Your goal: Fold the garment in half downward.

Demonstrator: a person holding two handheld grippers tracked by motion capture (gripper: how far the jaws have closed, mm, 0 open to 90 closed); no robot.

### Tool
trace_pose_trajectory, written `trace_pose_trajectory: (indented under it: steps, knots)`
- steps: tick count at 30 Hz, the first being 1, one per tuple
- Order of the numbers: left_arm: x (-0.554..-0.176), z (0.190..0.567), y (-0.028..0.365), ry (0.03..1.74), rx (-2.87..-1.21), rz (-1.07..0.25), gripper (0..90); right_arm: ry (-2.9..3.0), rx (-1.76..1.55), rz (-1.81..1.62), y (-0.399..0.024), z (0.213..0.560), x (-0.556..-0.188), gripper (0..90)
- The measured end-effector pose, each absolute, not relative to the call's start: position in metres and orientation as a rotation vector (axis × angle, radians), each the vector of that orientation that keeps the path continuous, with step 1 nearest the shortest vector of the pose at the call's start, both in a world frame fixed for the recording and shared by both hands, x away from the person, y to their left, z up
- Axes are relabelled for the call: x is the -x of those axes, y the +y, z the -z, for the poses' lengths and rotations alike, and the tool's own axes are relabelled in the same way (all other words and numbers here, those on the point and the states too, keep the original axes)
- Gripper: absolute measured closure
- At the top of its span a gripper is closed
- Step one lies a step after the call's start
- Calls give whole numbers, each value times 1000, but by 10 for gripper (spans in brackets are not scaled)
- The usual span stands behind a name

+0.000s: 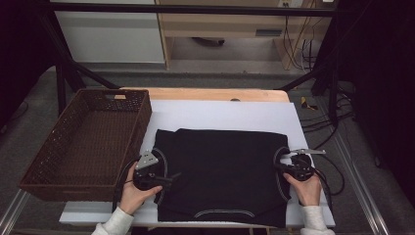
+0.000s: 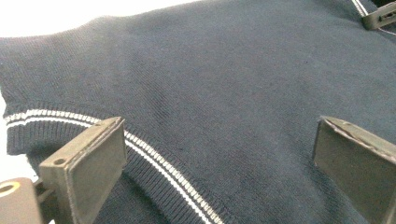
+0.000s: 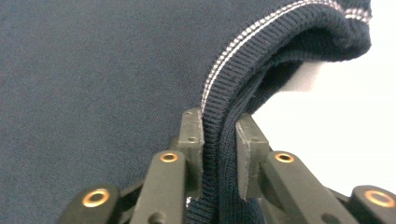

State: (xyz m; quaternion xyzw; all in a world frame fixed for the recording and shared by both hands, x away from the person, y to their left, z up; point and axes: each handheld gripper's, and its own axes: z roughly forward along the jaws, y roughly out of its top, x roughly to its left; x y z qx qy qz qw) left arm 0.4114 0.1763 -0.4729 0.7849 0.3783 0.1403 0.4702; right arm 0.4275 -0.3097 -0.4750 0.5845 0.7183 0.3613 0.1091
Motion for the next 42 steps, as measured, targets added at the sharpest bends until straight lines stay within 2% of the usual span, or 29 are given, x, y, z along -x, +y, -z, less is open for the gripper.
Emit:
trace_pose_trajectory:
  steps: [16, 42]
  knots:
    - [-412, 472, 177, 916, -1929, -350, 23, 2047, -1695, -977, -318, 466, -431, 806]
    - [-412, 473, 175, 906, -1937, -333, 19, 1929, -1681, -925, -366, 470, -433, 802]
